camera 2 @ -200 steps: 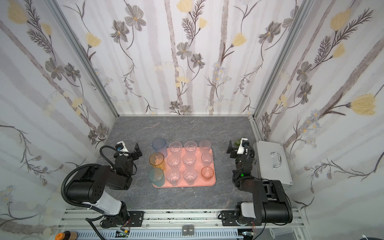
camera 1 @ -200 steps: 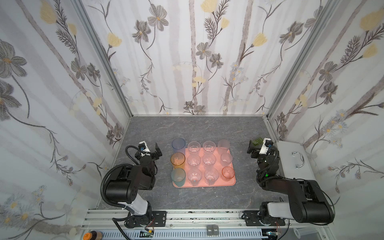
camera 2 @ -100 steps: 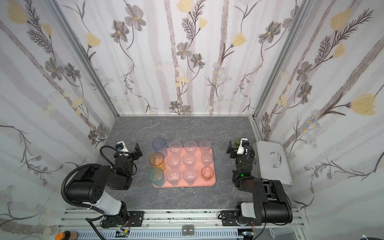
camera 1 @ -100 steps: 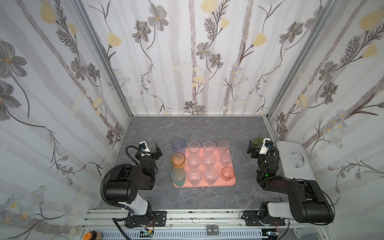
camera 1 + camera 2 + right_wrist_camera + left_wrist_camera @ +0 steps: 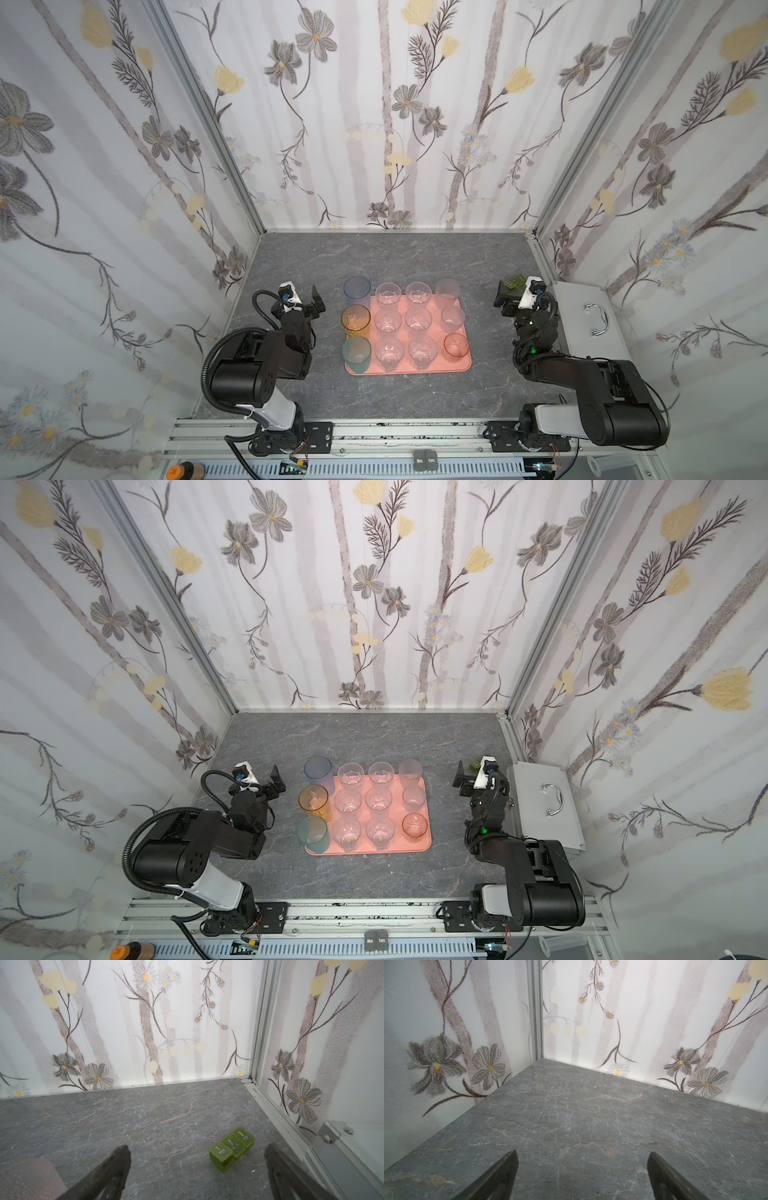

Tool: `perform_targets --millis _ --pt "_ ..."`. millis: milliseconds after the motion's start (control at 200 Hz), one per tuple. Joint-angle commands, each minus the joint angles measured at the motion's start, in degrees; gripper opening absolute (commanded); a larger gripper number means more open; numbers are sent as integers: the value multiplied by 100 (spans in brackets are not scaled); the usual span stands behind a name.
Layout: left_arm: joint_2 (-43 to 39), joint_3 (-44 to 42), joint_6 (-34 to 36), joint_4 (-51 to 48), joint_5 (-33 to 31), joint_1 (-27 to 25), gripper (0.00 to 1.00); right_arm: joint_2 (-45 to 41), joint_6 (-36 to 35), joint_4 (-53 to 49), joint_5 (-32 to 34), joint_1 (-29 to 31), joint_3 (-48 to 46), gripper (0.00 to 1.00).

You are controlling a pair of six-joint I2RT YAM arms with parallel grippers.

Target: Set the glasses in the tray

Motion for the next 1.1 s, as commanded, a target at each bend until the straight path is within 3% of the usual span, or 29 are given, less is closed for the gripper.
perform_targets --millis 0,934,1019,1094 --pt "-6 29 30 59 -69 -4 100 7 -119 317 -42 13 -4 100" --pt "-5 25 33 56 -60 5 100 8 -146 333 4 39 -6 100" --pt "10 44 276 56 427 -27 100 7 -144 335 3 37 -7 100" --pt "3 41 274 52 456 -30 100 7 -136 337 4 38 -10 100"
